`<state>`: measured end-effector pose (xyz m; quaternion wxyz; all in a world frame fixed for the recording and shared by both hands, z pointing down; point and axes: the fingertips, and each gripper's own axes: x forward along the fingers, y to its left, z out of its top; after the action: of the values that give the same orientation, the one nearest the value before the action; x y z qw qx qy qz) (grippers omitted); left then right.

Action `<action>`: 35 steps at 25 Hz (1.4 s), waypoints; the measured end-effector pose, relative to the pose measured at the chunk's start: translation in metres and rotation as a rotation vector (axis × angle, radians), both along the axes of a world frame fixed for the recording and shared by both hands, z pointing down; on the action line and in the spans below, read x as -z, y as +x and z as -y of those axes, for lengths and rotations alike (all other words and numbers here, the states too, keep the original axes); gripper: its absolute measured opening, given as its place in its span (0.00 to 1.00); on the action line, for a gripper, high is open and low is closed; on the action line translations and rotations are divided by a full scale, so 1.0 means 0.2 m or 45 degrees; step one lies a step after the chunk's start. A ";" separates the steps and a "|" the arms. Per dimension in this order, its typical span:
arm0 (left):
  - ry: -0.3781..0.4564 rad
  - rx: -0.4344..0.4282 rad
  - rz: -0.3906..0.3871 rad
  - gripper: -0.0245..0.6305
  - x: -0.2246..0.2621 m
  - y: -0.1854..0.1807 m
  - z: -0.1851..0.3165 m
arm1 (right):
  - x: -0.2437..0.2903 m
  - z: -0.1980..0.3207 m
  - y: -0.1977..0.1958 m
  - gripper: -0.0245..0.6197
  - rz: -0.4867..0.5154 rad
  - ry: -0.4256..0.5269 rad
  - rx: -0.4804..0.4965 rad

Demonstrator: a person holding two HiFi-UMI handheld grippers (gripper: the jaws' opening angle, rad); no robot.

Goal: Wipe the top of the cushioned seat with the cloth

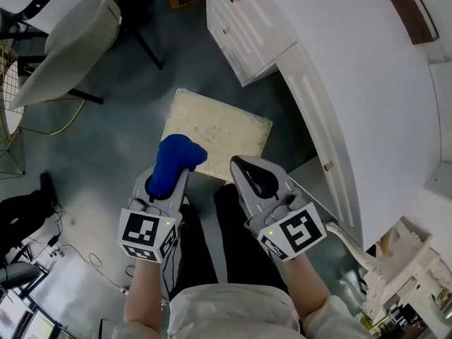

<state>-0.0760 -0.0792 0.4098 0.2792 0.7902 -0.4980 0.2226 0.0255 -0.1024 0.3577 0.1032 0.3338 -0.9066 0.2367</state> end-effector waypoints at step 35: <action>-0.311 0.029 0.261 0.18 -1.08 -0.22 0.43 | -0.47 0.16 0.04 0.04 0.001 -0.070 -0.069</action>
<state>-0.1202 -0.1650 0.6248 0.3234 0.7178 -0.5021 0.3579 0.0331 -0.1336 0.4508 0.1057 0.3553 -0.8903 0.2645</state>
